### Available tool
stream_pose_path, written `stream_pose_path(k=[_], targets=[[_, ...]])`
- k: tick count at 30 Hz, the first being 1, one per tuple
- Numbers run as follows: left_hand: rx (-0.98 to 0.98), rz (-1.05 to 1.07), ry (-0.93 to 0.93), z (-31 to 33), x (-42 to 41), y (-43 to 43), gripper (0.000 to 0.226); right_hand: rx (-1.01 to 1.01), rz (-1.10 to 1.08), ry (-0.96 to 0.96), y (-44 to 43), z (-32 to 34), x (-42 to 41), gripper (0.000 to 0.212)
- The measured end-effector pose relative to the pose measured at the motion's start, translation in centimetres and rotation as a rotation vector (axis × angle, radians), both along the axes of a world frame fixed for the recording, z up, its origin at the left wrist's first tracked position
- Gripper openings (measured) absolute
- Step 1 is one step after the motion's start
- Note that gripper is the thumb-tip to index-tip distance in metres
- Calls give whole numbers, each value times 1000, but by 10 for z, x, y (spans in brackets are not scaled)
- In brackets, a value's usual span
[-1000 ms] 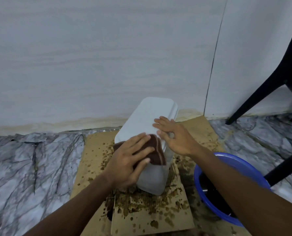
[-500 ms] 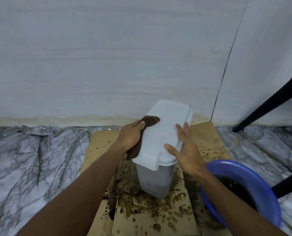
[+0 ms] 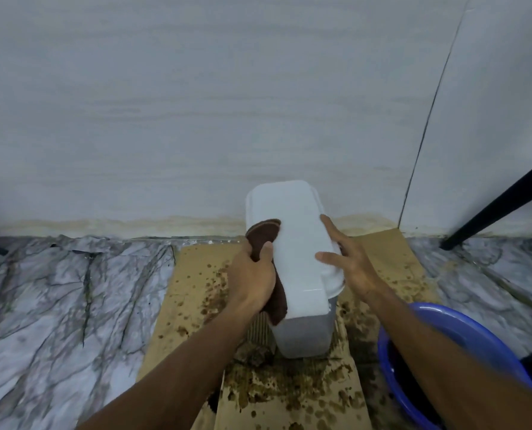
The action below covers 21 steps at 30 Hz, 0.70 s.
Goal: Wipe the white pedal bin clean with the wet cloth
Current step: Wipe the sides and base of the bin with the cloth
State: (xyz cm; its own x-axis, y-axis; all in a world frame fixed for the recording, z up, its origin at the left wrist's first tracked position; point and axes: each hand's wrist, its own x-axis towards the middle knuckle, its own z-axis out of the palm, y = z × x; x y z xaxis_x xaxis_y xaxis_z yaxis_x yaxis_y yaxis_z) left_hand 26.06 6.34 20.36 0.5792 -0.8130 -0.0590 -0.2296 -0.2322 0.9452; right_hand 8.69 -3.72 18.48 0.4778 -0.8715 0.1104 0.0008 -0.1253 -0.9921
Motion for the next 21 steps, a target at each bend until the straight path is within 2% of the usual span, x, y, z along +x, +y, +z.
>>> stream_pose_path(k=[2, 3, 6, 9, 11, 12, 14, 17, 19, 21], targets=[[86, -98, -178, -6, -5, -3, 65, 24, 16, 29, -6, 4, -1, 74], [130, -138, -284, -8, -4, -6, 71, -15, 18, 100, -7, 4, -3, 69], [126, -264, -485, -5, -4, -14, 68, -298, 31, 411, -4, -1, -14, 49], [81, -402, -621, -2, -9, -14, 65, -371, 34, 534, 3, 2, -24, 46], [70, -477, -713, -2, -12, -15, 64, -387, 48, 581, 7, 4, -30, 59], [60, -494, -737, -3, -13, -15, 63, -399, 66, 595, 10, 6, -34, 71], [20, -478, -722, -3, -11, -15, 62, -482, 145, 643, 17, 8, -41, 100], [-84, -441, -655, -8, -6, -7, 60, -625, 232, 708, 27, 8, -50, 131], [-146, -499, -669, -13, -5, 0, 59, -683, 199, 701, 26, 1, -51, 138], [-190, -532, -700, -17, -3, 2, 57, -751, 129, 649, 19, -9, -47, 133]])
